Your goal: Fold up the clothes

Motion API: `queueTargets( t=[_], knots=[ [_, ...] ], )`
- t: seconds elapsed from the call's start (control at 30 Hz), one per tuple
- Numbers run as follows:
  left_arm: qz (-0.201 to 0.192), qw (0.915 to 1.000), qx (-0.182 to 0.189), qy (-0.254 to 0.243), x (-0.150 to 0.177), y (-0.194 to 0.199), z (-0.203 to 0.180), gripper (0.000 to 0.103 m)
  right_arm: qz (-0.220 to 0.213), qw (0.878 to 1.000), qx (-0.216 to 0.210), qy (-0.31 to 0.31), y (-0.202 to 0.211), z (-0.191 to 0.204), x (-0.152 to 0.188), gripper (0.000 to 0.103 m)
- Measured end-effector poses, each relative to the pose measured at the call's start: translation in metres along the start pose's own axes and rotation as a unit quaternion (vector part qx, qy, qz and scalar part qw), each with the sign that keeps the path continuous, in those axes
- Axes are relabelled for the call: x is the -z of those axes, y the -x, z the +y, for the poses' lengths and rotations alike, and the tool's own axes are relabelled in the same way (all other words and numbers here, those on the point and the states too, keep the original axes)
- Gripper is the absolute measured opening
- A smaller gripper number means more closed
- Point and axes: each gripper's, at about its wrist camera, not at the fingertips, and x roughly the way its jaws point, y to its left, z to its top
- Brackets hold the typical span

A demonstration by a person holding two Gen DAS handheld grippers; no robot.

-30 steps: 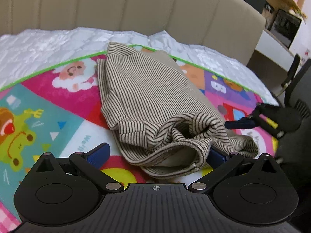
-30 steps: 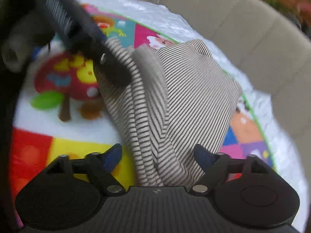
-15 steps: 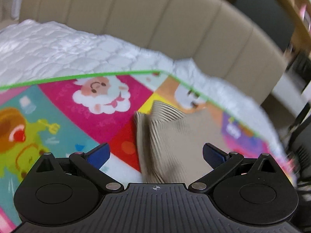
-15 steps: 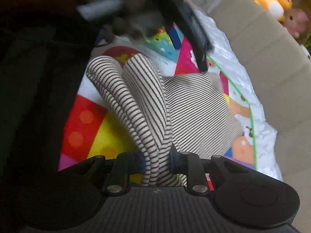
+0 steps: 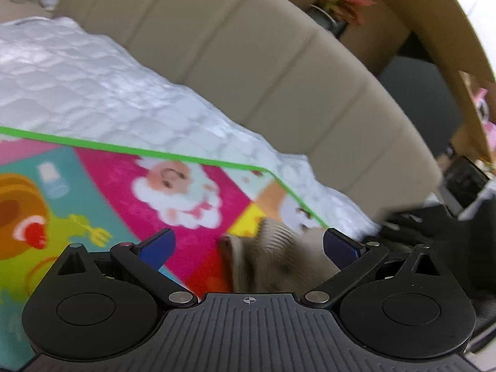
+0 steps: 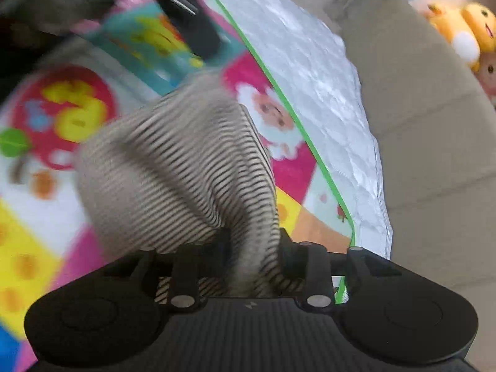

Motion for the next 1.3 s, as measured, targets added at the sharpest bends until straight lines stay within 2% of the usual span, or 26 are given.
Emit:
queueTargets(
  t=[0.1,0.17,0.27,0.4,0.47,0.53,0.57,0.63,0.67,0.73,0.8,0.87,0.93,1.03,1.07,1.2,1.3],
  knots=[
    [0.018,0.9994,0.013,-0.025,0.009,-0.013,-0.012,0.103,0.002,1.000,0.008,-0.022,-0.035,-0.011,0.004,0.046],
    [0.030,0.9985,0.021,-0.041,0.014,-0.021,-0.019,0.103,-0.009,0.998,0.010,-0.060,-0.035,-0.018,0.012,0.054],
    [0.048,0.9960,0.034,-0.066,0.023,-0.034,-0.031,0.103,-0.023,0.995,0.023,-0.095,-0.026,-0.018,0.021,0.055],
    [0.014,0.9924,-0.008,-0.122,0.031,-0.041,-0.045,0.103,-0.041,0.988,0.042,-0.141,-0.001,-0.017,0.032,0.060],
    [-0.006,0.9922,-0.024,-0.123,0.029,-0.037,-0.045,0.102,-0.060,0.981,0.053,-0.179,0.020,-0.019,0.039,0.068],
    [-0.022,0.9922,-0.034,-0.118,0.025,-0.034,-0.044,0.097,-0.087,0.968,0.061,-0.227,0.041,-0.020,0.049,0.076],
    [-0.026,0.9917,-0.039,-0.119,0.021,-0.034,-0.045,0.082,-0.101,0.960,0.067,-0.254,0.048,-0.023,0.055,0.078],
    [-0.031,0.9909,-0.047,-0.122,0.016,-0.035,-0.049,0.064,-0.127,0.939,0.077,-0.310,0.060,-0.030,0.069,0.078],
    [-0.033,0.9905,-0.051,-0.123,0.014,-0.036,-0.051,0.059,-0.140,0.926,0.080,-0.342,0.063,-0.033,0.076,0.077],
    [-0.036,0.9899,-0.054,-0.126,0.009,-0.038,-0.053,0.055,-0.158,0.897,0.083,-0.404,0.065,-0.038,0.091,0.077],
    [-0.035,0.9895,-0.063,-0.126,0.004,-0.045,-0.053,0.052,-0.165,0.866,0.082,-0.465,0.057,-0.044,0.104,0.071],
    [-0.030,0.9890,-0.073,-0.125,-0.001,-0.056,-0.054,0.050,-0.161,0.836,0.070,-0.520,0.037,-0.053,0.112,0.059],
    [-0.022,0.9881,-0.080,-0.129,-0.005,-0.070,-0.052,0.049,-0.126,0.826,0.073,-0.545,0.010,-0.058,0.115,0.057],
    [-0.007,0.9865,-0.096,-0.132,-0.009,-0.092,-0.046,0.049,-0.058,0.830,0.089,-0.548,-0.030,-0.057,0.127,0.056],
    [-0.001,0.9863,-0.102,-0.129,-0.009,-0.100,-0.043,0.053,-0.043,0.830,0.090,-0.548,-0.041,-0.056,0.134,0.056],
    [0.012,0.9874,-0.104,-0.119,-0.010,-0.114,-0.034,0.055,-0.024,0.822,0.099,-0.560,-0.041,-0.047,0.153,0.056],
    [0.022,0.9880,-0.099,-0.117,-0.010,-0.116,-0.029,0.055,-0.032,0.813,0.100,-0.573,-0.024,-0.040,0.154,0.056]
  ],
)
